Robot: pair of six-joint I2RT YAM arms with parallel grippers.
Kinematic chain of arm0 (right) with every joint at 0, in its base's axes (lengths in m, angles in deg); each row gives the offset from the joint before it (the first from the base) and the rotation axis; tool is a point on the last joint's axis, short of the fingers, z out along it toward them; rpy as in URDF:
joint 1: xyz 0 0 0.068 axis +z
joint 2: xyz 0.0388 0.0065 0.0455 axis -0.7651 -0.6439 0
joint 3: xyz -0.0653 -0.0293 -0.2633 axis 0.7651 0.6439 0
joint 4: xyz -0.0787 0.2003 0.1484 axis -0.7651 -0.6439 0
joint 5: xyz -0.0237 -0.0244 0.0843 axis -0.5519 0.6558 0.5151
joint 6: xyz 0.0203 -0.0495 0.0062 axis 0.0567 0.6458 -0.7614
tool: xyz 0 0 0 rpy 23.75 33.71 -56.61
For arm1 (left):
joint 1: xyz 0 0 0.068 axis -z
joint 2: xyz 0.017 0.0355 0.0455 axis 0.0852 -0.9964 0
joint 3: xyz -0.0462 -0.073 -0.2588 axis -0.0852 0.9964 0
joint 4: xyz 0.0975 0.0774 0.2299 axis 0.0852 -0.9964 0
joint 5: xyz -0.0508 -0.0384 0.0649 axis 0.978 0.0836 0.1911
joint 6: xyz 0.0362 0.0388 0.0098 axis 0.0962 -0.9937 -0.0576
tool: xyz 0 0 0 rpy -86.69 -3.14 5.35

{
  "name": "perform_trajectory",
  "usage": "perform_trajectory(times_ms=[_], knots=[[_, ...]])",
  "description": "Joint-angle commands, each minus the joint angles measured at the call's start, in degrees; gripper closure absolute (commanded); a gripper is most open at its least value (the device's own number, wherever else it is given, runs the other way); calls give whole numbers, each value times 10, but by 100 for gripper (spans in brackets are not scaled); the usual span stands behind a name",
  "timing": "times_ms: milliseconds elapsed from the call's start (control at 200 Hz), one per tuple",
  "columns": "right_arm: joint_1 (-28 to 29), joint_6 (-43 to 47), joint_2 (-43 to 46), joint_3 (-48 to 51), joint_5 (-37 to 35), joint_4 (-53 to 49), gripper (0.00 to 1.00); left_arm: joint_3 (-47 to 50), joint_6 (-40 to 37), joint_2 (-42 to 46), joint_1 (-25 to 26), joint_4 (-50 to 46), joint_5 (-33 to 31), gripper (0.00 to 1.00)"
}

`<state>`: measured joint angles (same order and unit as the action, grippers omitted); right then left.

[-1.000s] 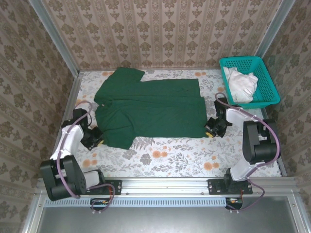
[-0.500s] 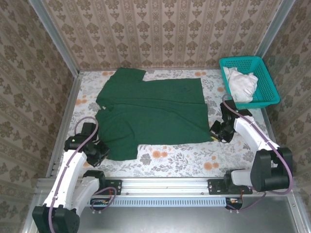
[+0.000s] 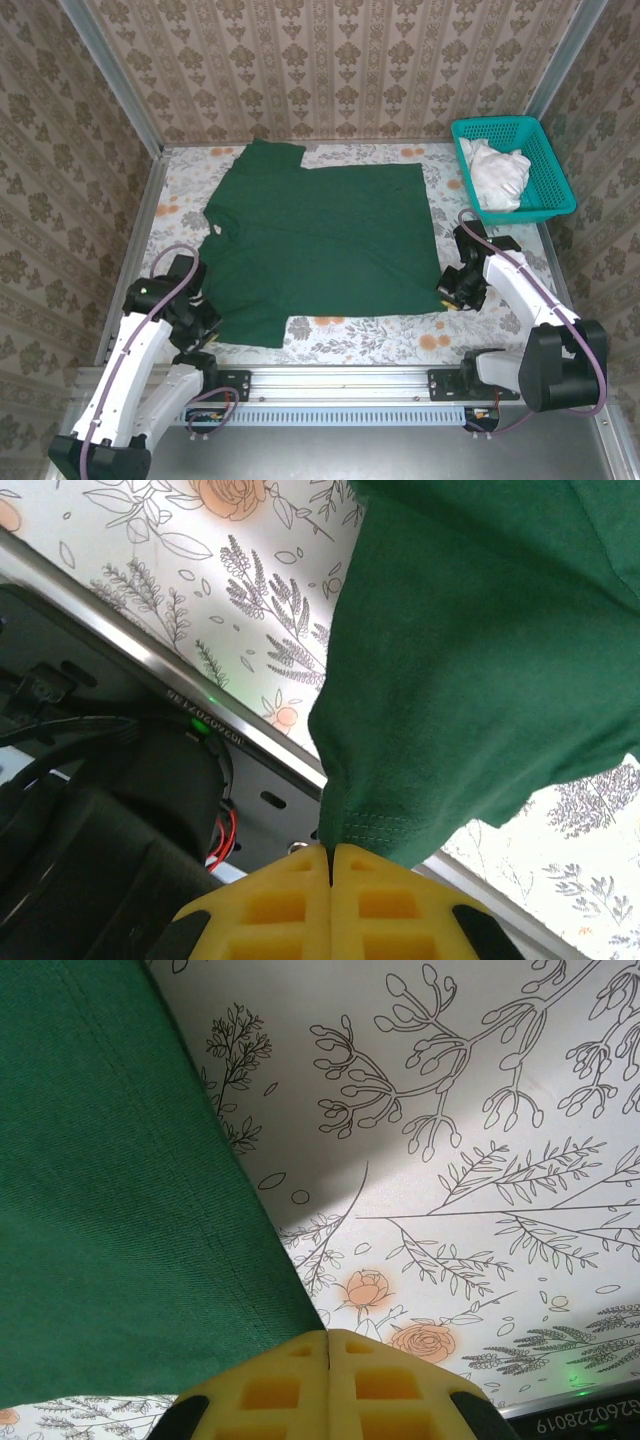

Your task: Fold and stack the t-shirts

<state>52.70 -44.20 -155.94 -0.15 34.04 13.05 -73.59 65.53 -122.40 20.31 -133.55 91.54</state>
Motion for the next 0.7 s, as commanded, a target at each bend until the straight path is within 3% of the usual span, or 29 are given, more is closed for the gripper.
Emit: perform_trajectory(times_ms=[0,170,395,695], knots=[[7,-10,13,7,-19,-27,100,-54,15,-8,5,-62,0,100],[7,-21,15,16,-20,-12,100,-56,31,-3,18,-91,15,100],[9,-29,7,25,-9,14,100,-36,34,-28,22,-55,35,100],[8,-11,-49,-51,-7,32,100,-113,-23,-144,-2,23,19,100]])
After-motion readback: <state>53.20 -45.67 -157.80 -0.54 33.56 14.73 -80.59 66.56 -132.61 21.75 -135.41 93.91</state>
